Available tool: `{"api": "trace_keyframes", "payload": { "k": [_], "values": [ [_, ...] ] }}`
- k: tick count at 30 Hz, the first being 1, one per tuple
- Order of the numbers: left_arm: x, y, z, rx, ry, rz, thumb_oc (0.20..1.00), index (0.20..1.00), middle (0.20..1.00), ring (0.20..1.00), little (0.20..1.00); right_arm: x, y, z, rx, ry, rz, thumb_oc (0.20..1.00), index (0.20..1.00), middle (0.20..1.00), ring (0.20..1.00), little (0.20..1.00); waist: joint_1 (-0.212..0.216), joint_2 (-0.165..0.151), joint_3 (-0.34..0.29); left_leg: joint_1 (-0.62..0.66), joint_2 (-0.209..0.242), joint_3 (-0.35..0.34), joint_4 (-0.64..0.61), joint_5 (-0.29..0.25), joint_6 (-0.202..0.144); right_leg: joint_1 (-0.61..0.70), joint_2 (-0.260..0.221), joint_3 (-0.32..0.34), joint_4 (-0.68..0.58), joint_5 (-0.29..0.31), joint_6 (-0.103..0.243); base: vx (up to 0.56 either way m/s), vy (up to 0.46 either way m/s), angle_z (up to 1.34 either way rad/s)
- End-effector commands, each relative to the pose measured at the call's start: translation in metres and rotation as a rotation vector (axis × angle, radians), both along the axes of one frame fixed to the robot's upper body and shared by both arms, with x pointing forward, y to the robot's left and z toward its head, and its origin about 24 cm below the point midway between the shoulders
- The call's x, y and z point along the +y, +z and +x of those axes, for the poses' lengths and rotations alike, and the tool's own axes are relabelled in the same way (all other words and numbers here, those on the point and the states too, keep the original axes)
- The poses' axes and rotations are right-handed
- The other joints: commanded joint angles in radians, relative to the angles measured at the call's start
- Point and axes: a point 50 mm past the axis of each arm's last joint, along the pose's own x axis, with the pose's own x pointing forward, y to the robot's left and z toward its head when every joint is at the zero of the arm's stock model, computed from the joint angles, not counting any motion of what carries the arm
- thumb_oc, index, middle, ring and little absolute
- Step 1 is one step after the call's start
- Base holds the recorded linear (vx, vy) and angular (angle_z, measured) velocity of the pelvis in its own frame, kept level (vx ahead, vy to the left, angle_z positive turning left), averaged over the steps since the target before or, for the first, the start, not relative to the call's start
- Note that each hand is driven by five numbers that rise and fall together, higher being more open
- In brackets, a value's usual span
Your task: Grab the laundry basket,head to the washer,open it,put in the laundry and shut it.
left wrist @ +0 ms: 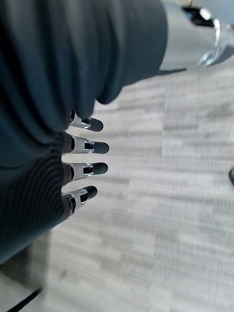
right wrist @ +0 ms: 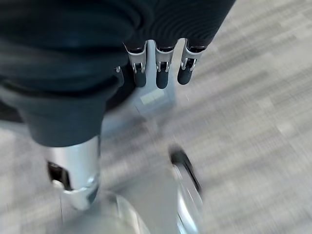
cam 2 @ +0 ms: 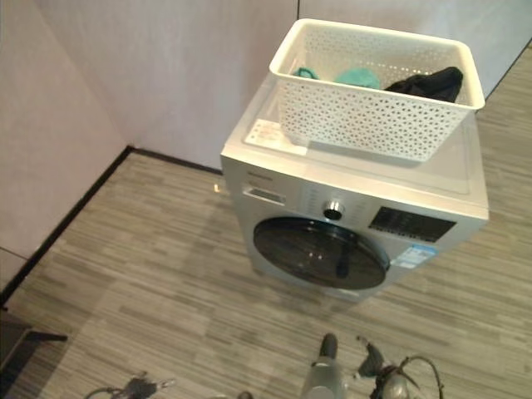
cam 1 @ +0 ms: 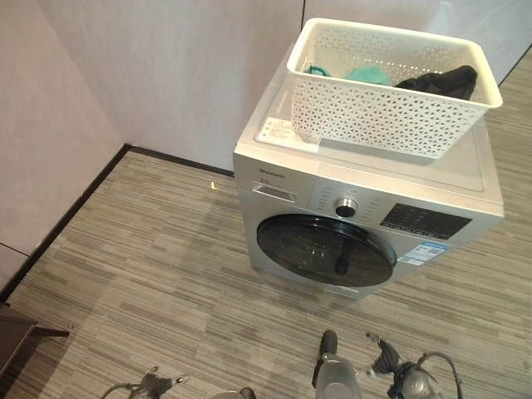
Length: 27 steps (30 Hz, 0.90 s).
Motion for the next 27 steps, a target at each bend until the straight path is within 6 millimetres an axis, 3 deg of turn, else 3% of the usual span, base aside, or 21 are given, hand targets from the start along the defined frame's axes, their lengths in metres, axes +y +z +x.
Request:
{"api": "trace_keyframes", "payload": {
  "k": [1,3,4,7,14,19,25,27],
  "values": [
    [-0.004,-0.003,-0.004,0.018,0.026,-0.002,1.000,1.000,1.000,1.000,1.000,-0.020,0.039,0.030,-0.179,0.035,-0.136,1.000,1.000,1.000,1.000,1.000,0.042,-0.064,-0.070,-0.104,-0.032,-0.039,0.008,0.018,0.033,0.172,-0.039,-0.010,-0.203,0.016,0.052,-0.04,-0.171,-0.19],
    [-0.005,-0.003,-0.004,0.012,0.029,-0.004,1.000,1.000,1.000,1.000,1.000,-0.023,0.048,0.037,-0.223,0.033,-0.148,1.000,1.000,1.000,1.000,1.000,0.053,-0.068,-0.076,-0.107,-0.028,-0.025,0.011,0.014,0.032,0.178,-0.044,-0.029,-0.226,0.022,0.055,-0.02,-0.155,-0.41],
    [-0.003,-0.003,-0.006,0.001,0.052,-0.003,1.000,1.000,1.000,1.000,1.000,-0.025,0.065,0.051,-0.310,0.037,-0.169,1.000,1.000,1.000,1.000,1.000,0.064,-0.075,-0.090,-0.107,-0.014,-0.021,0.000,0.005,0.023,0.183,-0.049,-0.043,-0.270,0.032,0.068,-0.06,-0.137,-0.50],
    [-0.002,-0.001,-0.003,-0.019,0.065,0.004,1.000,1.000,1.000,1.000,1.000,-0.025,0.081,0.060,-0.381,0.043,-0.178,1.000,1.000,1.000,1.000,1.000,0.069,-0.086,-0.090,-0.110,-0.004,-0.016,-0.014,0.030,0.013,0.192,-0.037,-0.044,-0.303,0.036,0.057,0.00,-0.154,-0.31],
    [-0.017,0.000,0.017,-0.083,-0.001,-0.020,1.000,1.000,1.000,1.000,1.000,-0.013,0.080,0.086,-0.412,0.029,-0.102,1.000,1.000,1.000,1.000,1.000,0.115,-0.089,-0.074,-0.126,0.023,-0.076,-0.074,0.093,-0.035,0.246,0.003,-0.134,-0.383,-0.007,0.047,0.01,-0.122,0.04],
    [-0.026,0.000,0.025,-0.110,0.004,-0.040,1.000,1.000,1.000,1.000,1.000,-0.006,0.071,0.084,-0.405,0.015,-0.045,1.000,1.000,1.000,1.000,1.000,0.124,-0.075,-0.049,-0.165,0.039,-0.119,-0.096,0.137,-0.059,0.256,0.014,-0.192,-0.408,-0.017,0.037,-0.03,-0.117,0.58],
    [-0.024,0.001,0.024,-0.130,0.019,0.008,1.000,1.000,1.000,1.000,1.000,-0.006,0.077,0.097,-0.454,0.020,-0.088,1.000,1.000,1.000,1.000,1.000,0.134,-0.051,-0.009,-0.185,0.046,-0.114,-0.099,0.146,-0.064,0.230,0.023,-0.180,-0.412,-0.020,0.034,-0.04,-0.033,0.10],
    [-0.018,0.007,0.033,-0.190,0.054,0.040,1.000,1.000,1.000,1.000,1.000,-0.008,0.086,0.107,-0.494,0.029,-0.117,1.000,1.000,1.000,1.000,1.000,0.136,-0.041,0.015,-0.206,0.047,-0.107,-0.092,0.151,-0.061,0.197,0.024,-0.160,-0.412,-0.011,0.032,-0.07,-0.009,-0.05]
  ]
}}
